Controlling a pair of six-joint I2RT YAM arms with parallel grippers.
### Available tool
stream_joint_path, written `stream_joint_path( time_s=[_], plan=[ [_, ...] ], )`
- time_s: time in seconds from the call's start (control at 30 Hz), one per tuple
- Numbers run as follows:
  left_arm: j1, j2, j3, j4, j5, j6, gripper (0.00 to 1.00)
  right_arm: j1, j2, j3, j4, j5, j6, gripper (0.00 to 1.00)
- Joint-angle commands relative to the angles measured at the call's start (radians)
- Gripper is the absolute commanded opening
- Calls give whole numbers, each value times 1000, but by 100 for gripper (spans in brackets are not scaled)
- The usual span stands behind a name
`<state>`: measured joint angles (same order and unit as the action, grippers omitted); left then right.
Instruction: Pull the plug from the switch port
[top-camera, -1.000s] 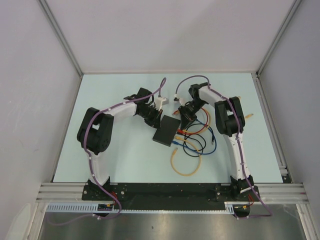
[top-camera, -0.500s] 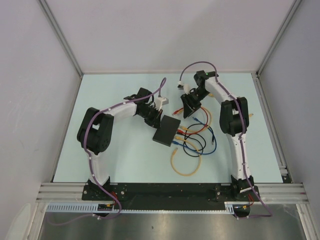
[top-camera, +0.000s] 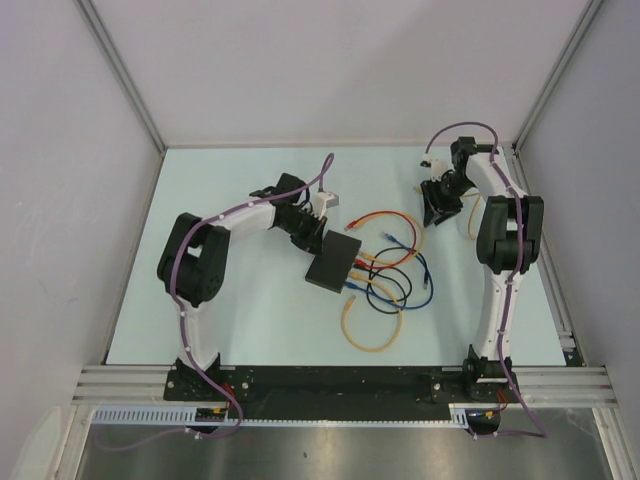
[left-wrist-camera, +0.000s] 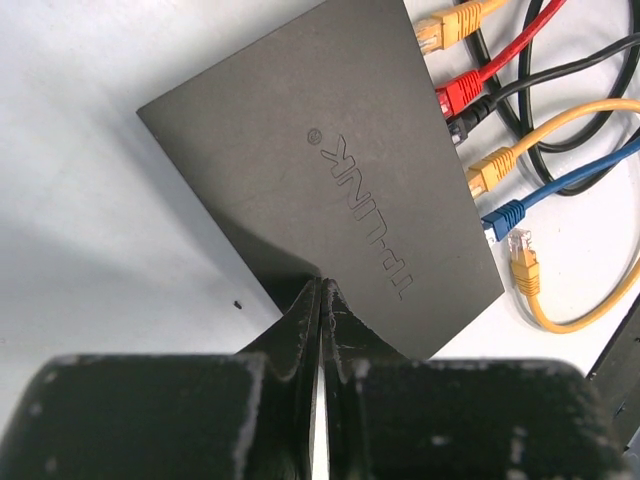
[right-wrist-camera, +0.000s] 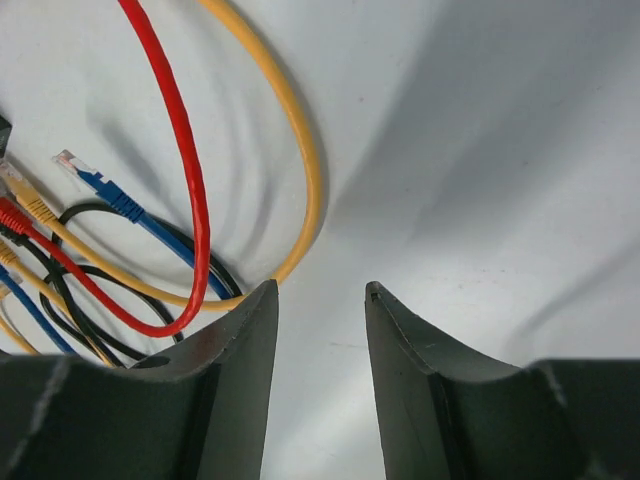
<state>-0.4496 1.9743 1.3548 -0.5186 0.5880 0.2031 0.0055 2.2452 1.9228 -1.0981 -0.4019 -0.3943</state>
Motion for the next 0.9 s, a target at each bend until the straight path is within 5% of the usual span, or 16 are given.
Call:
stream_joint_path(
  time_s=[0.0,0.33,0.5,0.63,0.87],
  plan=[
    [-6,57,-2,-26,-86,45,5,37,17,5,15,25,14,45],
    [-9,40,-17,-20,-103,41,5,135,79,-1,72,265,57,46],
    [-11,37,-20,-12,-105,44,5,154,79,-48,63,305,38,17],
    [-11,37,-20,-11,-108,41,5,142,28,-54,29,316,-7,4],
    [-23,51,-14,-6,-119,44,5,24,129,335,-314,152,-152,1]
  ],
)
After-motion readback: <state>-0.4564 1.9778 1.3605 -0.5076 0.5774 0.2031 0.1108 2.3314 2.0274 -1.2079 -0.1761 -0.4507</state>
